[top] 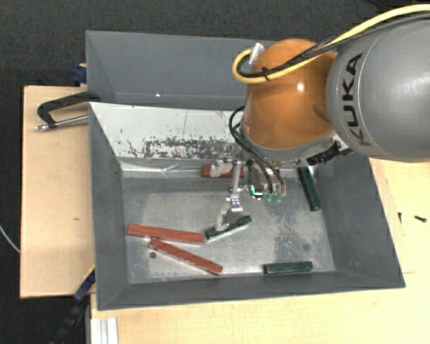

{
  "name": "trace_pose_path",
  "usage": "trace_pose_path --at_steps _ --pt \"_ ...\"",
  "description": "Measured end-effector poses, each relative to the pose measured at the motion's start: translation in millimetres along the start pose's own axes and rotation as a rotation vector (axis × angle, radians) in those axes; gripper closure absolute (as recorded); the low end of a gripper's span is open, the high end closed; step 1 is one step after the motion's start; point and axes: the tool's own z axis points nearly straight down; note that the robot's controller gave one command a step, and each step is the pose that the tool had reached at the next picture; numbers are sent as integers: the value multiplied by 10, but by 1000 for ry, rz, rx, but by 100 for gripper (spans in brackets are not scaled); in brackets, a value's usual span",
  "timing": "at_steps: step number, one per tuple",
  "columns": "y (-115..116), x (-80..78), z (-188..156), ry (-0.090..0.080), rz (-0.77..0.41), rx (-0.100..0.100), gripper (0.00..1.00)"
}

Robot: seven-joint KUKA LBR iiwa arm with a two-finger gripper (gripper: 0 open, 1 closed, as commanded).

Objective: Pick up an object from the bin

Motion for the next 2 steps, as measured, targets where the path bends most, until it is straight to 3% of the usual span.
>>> trace_pose_path --at_steps 1,2 --pt "-6 -17 -43 -9 2 -1 0" --pt "-57 28 466 -14 29 -2 0"
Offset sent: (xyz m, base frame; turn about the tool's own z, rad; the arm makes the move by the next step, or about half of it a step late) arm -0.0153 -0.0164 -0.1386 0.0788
